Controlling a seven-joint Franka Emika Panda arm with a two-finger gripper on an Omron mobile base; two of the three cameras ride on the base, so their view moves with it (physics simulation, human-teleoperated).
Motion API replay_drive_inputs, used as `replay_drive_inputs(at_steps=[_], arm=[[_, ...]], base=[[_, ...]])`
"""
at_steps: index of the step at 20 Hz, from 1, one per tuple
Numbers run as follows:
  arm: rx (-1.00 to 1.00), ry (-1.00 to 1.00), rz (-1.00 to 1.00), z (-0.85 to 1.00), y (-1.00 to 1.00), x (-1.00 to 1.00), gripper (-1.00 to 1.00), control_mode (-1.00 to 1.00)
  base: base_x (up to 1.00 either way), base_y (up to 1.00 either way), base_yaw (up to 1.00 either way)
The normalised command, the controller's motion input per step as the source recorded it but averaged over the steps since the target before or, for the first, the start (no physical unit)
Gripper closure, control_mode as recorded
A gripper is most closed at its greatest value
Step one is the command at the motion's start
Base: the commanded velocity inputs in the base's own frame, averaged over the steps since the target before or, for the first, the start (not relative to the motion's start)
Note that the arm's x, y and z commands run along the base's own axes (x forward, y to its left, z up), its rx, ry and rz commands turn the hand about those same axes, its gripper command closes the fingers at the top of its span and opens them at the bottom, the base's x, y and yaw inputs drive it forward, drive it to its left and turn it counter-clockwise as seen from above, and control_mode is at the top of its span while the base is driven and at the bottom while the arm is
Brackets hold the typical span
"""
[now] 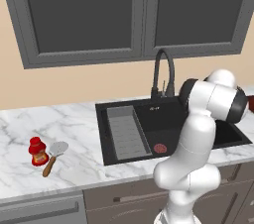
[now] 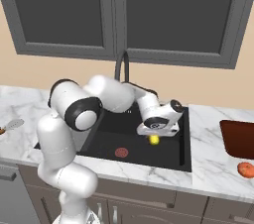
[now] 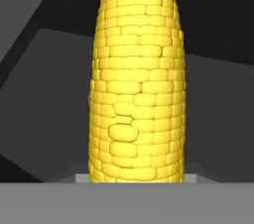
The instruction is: Pick up all produce items and place them in the sink. Turn on the sink faucet to wash them. Then turn the sink off and put them in the tray.
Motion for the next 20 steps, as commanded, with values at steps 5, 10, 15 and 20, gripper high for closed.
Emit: replay_drive_inputs(at_steps=[5, 10, 15, 20], arm=[[-0.03, 0.04, -0.47, -0.01, 0.13, 0.00, 1.00, -1.00], [-0.05, 0.14, -0.41, -0.10, 0.06, 0.00, 1.00, -1.00], [-0.03, 0.17, -0.34, -0.16, 0.02, 0.08, 1.00, -1.00], [0.00, 0.01, -0.07, 0.00, 0.02, 0.00, 1.00, -1.00]], base=[[0.00, 0.00, 0.00], [0.00, 0.00, 0.00], [0.00, 0.00, 0.00], [0.00, 0.00, 0.00]])
